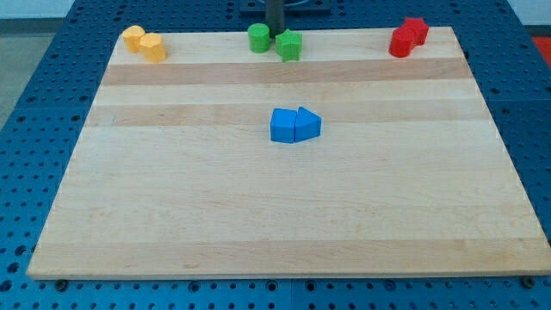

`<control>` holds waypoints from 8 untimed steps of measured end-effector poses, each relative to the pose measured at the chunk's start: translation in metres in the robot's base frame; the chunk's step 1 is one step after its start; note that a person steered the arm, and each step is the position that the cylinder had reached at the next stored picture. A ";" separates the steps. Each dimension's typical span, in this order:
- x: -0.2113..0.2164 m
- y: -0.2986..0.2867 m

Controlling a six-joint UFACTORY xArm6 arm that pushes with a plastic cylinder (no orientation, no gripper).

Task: Place the green circle to the top of blue triangle

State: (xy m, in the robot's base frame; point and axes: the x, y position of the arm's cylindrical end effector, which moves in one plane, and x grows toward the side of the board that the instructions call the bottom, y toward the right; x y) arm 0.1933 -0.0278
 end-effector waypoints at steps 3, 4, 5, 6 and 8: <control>0.001 -0.069; 0.013 -0.078; 0.032 -0.079; 0.056 -0.079; 0.103 -0.081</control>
State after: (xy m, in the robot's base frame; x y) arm 0.2963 -0.1084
